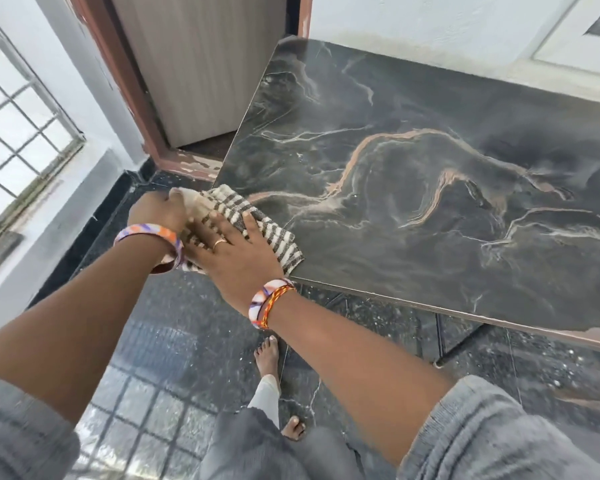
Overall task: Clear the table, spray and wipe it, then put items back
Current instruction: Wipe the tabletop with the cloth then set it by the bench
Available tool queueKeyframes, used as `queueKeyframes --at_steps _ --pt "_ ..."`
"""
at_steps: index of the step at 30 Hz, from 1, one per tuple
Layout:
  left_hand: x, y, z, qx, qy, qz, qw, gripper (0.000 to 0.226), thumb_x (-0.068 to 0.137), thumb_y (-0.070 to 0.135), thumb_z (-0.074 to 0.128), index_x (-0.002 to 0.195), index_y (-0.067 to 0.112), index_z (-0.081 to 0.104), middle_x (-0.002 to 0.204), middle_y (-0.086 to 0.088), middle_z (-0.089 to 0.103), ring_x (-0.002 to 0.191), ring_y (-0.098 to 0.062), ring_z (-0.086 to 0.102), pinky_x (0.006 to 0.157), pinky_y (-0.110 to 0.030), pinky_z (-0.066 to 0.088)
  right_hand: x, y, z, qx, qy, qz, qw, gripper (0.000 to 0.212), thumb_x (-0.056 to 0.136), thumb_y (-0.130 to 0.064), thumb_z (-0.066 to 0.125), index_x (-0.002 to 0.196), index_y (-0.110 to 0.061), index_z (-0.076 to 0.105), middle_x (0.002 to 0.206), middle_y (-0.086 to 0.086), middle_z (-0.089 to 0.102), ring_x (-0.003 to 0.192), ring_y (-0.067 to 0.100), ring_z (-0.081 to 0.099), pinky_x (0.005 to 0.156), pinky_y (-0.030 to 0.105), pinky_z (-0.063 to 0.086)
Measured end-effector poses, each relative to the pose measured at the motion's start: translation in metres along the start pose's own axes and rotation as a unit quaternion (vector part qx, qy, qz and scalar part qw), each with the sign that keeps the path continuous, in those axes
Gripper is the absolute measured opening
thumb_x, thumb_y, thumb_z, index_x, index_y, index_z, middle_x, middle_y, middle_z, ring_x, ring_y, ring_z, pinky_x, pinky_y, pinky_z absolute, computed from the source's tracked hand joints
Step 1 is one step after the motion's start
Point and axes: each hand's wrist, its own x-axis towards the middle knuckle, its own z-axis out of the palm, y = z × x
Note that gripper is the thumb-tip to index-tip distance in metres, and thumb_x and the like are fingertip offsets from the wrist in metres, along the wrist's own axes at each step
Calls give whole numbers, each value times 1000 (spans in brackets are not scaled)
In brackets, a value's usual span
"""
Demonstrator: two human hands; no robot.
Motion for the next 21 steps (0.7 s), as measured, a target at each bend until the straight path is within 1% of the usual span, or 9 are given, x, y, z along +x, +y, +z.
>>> queueKeyframes --at_steps 2,4,7,10,12,14,16,19,21 --pt "-7 18 8 59 3 75 995 46 96 32 33 110 -1 62 122 -27 58 115 -43 52 98 -44 42 -19 15 -1 6 2 -2 1000 55 99 -24 36 149 -35 13 159 -4 14 147 24 11 115 54 5" --pt "-14 34 18 118 20 142 983 47 94 34 34 107 -1 61 121 -29 57 114 -45 51 95 -48 43 -40 32 -2 48 8 41 998 50 100 -38 32 148 -36 18 158 -5 16 147 21 11 117 53 4" --pt "-33 56 33 163 25 214 963 45 95 35 36 110 -1 59 126 -26 53 119 -43 46 95 -49 40 -75 59 -2 116 0 158 981 49 98 -49 25 146 -42 19 158 -10 13 147 15 4 115 53 -6" --pt "-46 70 46 180 17 259 949 44 96 35 37 115 1 58 133 -21 49 123 -41 43 101 -48 37 -110 91 -2 129 -14 291 948 50 97 -52 22 145 -48 12 159 -12 3 147 15 -6 112 56 -12" --pt "-49 77 51 185 10 266 946 45 96 34 37 119 1 57 138 -20 45 126 -41 41 103 -48 35 -132 112 0 116 -18 387 914 52 96 -54 20 146 -47 7 159 -11 -2 147 18 -11 110 59 -14" --pt "-47 81 51 188 8 259 947 46 96 35 37 121 2 56 140 -19 44 127 -40 40 103 -48 35 -147 131 3 104 -18 480 871 54 95 -54 18 147 -46 6 159 -9 -2 146 22 -15 106 64 -16" --pt "-41 82 47 192 8 240 951 47 96 37 37 124 3 53 143 -18 41 130 -39 38 106 -49 32 -150 148 3 106 -14 548 830 54 95 -55 16 147 -44 6 160 -7 -1 145 24 -19 104 68 -15" --pt "-26 78 35 195 16 191 962 50 96 38 36 126 1 49 145 -21 37 133 -41 33 109 -50 26 -139 168 3 107 -22 589 801 55 96 -54 14 148 -41 3 160 -5 -4 144 28 -20 103 70 -13" --pt "-11 72 28 199 20 163 966 52 96 38 35 130 -2 45 142 -24 40 131 -42 35 108 -51 27 -125 180 4 111 -23 600 792 56 96 -52 15 149 -38 3 160 -3 -5 145 31 -18 106 68 -11"
